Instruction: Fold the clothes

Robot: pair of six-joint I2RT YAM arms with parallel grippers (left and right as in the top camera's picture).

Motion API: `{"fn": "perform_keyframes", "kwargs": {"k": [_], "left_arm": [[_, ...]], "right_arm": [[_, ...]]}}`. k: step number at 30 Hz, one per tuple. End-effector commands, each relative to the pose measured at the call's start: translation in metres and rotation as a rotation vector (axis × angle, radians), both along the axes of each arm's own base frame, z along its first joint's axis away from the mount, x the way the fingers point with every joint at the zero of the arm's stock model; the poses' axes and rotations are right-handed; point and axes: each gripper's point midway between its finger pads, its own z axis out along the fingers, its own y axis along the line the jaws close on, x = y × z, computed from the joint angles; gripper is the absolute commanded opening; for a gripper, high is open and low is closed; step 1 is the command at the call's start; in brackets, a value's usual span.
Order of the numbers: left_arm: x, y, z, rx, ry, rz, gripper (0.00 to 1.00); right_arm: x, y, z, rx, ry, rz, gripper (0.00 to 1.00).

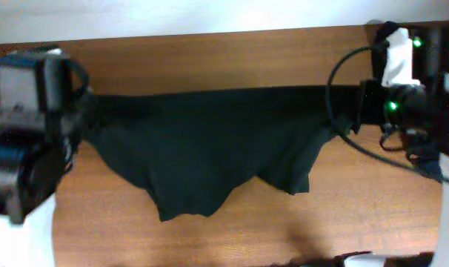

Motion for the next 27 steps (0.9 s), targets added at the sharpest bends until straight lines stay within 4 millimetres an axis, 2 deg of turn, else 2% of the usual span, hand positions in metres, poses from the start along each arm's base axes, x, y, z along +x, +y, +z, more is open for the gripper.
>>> {"fn": "perform_keyframes", "kwargs": {"k": [1, 5, 9, 12, 18, 20, 27], "left_arm": [[0.024, 0.016, -0.008, 0.063, 0.006, 0.091, 0.0], [0.06, 0.013, -0.013, 0.079, -0.028, 0.101, 0.0], [0.089, 0.008, -0.027, 0.089, -0.02, 0.092, 0.0], [0.105, 0.005, -0.047, 0.099, 0.029, 0.089, 0.0], [0.145, 0.002, -0.092, 0.113, 0.102, 0.094, 0.01], [0.161, 0.0, -0.105, 0.113, 0.103, 0.094, 0.07], [0.21, -0.008, -0.155, 0.114, 0.111, 0.093, 0.07]], "right_arm": [[0.023, -0.02, -0.013, -0.096, 0.018, -0.065, 0.04], [0.055, -0.019, -0.023, -0.101, 0.007, -0.066, 0.04], [0.084, -0.017, -0.035, -0.101, 0.001, -0.066, 0.04], [0.102, -0.015, -0.051, -0.104, 0.028, -0.065, 0.04], [0.14, -0.013, -0.097, -0.111, 0.104, -0.061, 0.04], [0.155, -0.012, -0.111, -0.112, 0.108, -0.061, 0.04], [0.205, -0.008, -0.149, -0.109, 0.079, -0.062, 0.04]]}}
